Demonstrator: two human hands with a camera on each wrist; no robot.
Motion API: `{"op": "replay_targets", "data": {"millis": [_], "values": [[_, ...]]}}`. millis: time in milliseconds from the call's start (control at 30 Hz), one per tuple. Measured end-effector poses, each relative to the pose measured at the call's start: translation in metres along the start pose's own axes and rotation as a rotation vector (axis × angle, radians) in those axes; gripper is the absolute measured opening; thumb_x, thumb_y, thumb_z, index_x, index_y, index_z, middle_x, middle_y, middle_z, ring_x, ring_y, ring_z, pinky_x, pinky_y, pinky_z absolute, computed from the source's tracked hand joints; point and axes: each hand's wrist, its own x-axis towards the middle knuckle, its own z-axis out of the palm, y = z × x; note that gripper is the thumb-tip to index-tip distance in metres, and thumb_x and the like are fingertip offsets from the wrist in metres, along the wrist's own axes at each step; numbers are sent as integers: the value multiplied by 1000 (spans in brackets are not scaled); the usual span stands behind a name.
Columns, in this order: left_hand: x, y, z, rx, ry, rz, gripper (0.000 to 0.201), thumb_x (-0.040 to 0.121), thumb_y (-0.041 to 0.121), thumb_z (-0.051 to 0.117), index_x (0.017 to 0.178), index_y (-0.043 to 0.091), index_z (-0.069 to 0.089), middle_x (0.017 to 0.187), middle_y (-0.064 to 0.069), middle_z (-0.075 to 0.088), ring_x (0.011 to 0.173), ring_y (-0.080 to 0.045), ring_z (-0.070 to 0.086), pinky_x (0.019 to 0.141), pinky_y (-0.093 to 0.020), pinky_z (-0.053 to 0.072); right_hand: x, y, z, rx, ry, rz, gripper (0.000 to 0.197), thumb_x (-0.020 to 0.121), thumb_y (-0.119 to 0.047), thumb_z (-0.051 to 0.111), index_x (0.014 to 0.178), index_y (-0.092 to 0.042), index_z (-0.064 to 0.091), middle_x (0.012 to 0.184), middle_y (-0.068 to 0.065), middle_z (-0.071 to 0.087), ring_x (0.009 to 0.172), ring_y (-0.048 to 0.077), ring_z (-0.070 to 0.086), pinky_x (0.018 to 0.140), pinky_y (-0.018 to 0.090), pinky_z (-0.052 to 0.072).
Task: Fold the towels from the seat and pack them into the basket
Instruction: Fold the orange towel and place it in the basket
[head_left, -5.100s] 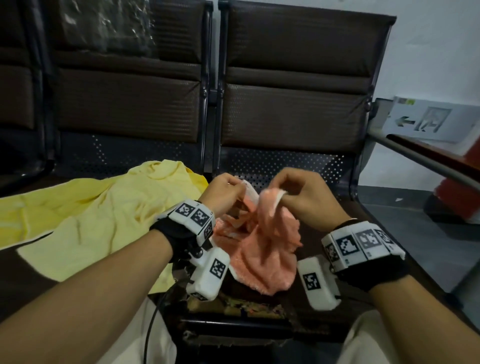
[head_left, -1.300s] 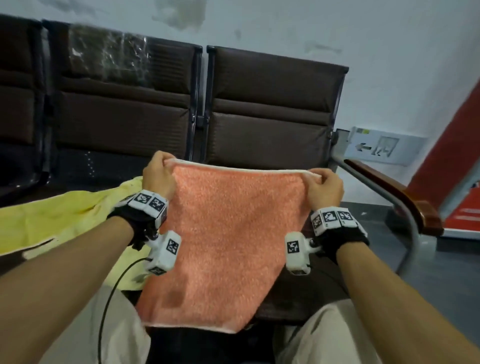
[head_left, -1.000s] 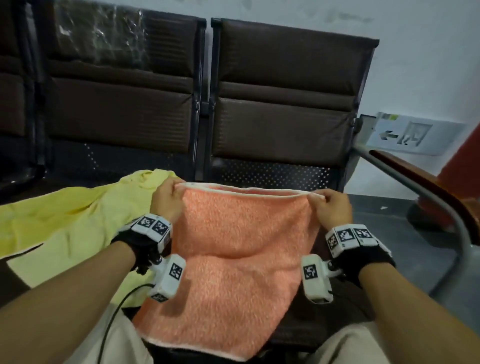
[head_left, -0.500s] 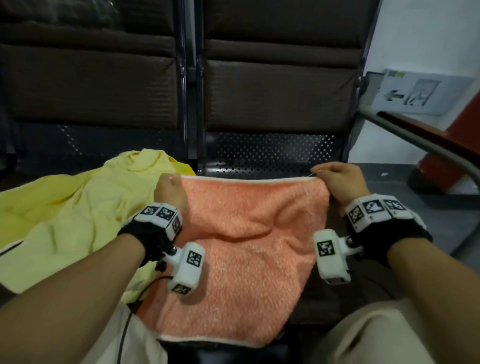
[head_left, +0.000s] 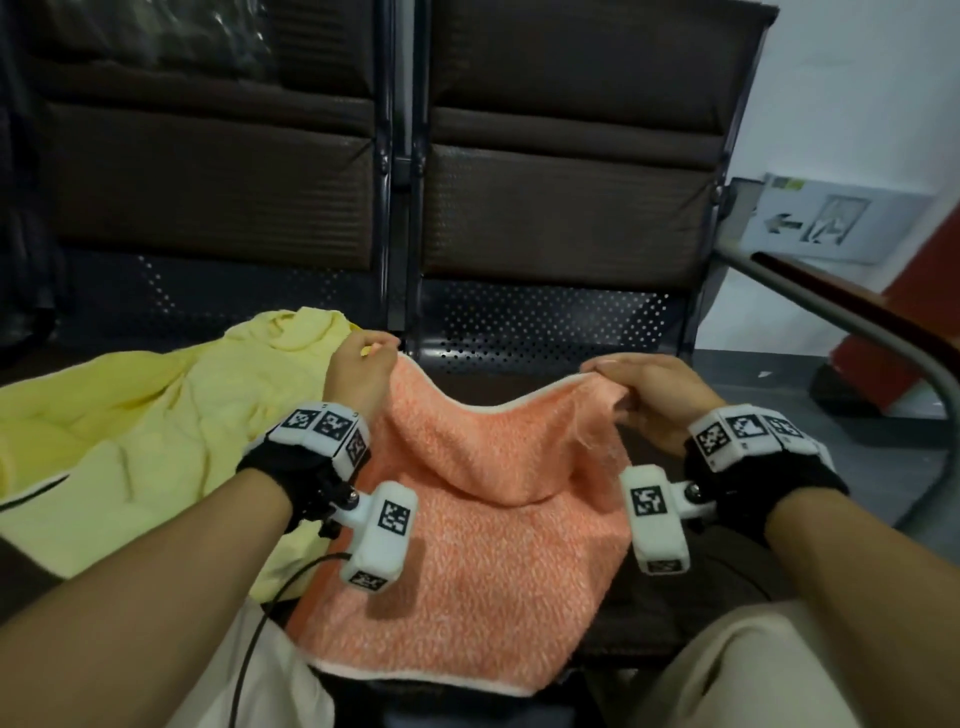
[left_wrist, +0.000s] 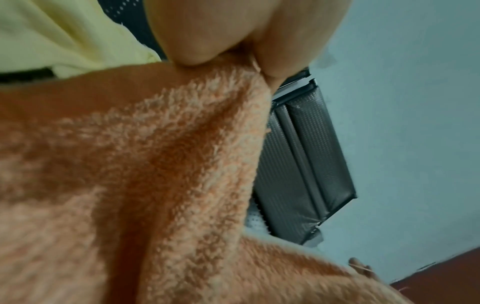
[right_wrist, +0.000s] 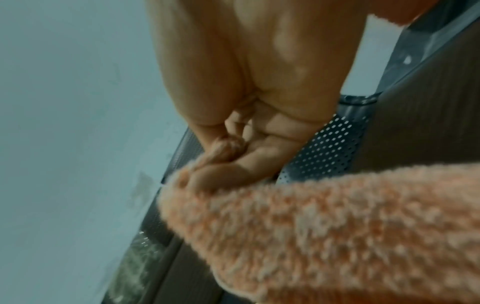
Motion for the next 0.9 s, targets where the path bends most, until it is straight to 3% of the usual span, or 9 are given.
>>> {"op": "replay_targets", "data": {"millis": [133, 233, 333, 400, 467, 567, 633, 767, 900], "values": [[-7, 12, -1, -185, -62, -38, 15, 91, 17, 54, 88, 20, 69, 94, 4, 64, 101, -18, 58, 92, -35, 47, -8, -10, 15, 63, -280, -45, 20, 92, -5, 52, 91, -4, 72, 62, 7, 61, 45, 10, 56, 40, 19, 50], [-11, 13, -3, -211, -101, -85, 20, 94, 17, 48, 97, 13, 68, 103, -6, 65, 106, -23, 58, 94, -38, 47, -11, -9, 19, 78, -298, -50, 30, 92, -2, 46, 84, -5, 74, 68, 9, 60, 51, 14, 60, 45, 21, 53], [-17, 17, 1, -190, -154, -77, 23, 93, 14, 45, 91, 14, 67, 107, -8, 64, 102, -21, 57, 94, -37, 47, -15, -5, 26, 86, -427, -25, 29, 90, 2, 45, 87, -1, 74, 82, 18, 69, 76, 27, 71, 63, 26, 59], [-21, 19, 4, -194, -172, -61, 26, 89, 10, 43, 81, 17, 67, 102, -3, 63, 94, -15, 56, 87, -30, 46, -17, -1, 33, -90, -485, -62, 20, 87, 6, 54, 92, -1, 72, 93, 25, 70, 88, 28, 71, 72, 27, 59], [-23, 20, 4, -173, -186, -41, 30, 87, 7, 40, 79, 18, 67, 101, -2, 63, 94, -14, 54, 82, -27, 43, -17, 2, 37, -522, -386, -235, 15, 84, 2, 63, 93, -7, 71, 90, 20, 72, 80, 15, 71, 70, 23, 57], [-26, 21, 2, -77, -238, 0, 28, 88, 5, 41, 87, 15, 67, 105, -4, 62, 98, -15, 54, 84, -27, 42, -20, 0, 43, -1111, -230, -556, 9, 83, -15, 69, 87, -21, 73, 88, -7, 64, 76, 2, 60, 73, 19, 44], [-30, 21, 1, -72, -302, 18, 25, 88, 5, 45, 92, 14, 68, 102, -4, 63, 93, -16, 56, 79, -27, 45, -22, -4, 53, -1032, -246, -674, 3, 84, -19, 67, 84, -21, 70, 97, -6, 60, 86, 8, 58, 79, 23, 44], [-43, 23, -1, -152, -492, 55, 15, 88, 6, 59, 100, 12, 66, 96, -11, 66, 84, -20, 63, 72, -29, 52, -19, -3, 72, -787, -228, -704, 5, 85, -20, 66, 83, -16, 68, 79, -1, 69, 75, 14, 65, 74, 35, 52], [-48, 25, -2, -167, -606, 11, 13, 89, 4, 59, 102, 7, 60, 94, -15, 67, 78, -22, 65, 68, -33, 56, -12, 8, 80, -802, -205, -635, 5, 81, -25, 72, 81, -22, 69, 71, -10, 67, 66, 0, 61, 64, 23, 47]]}}
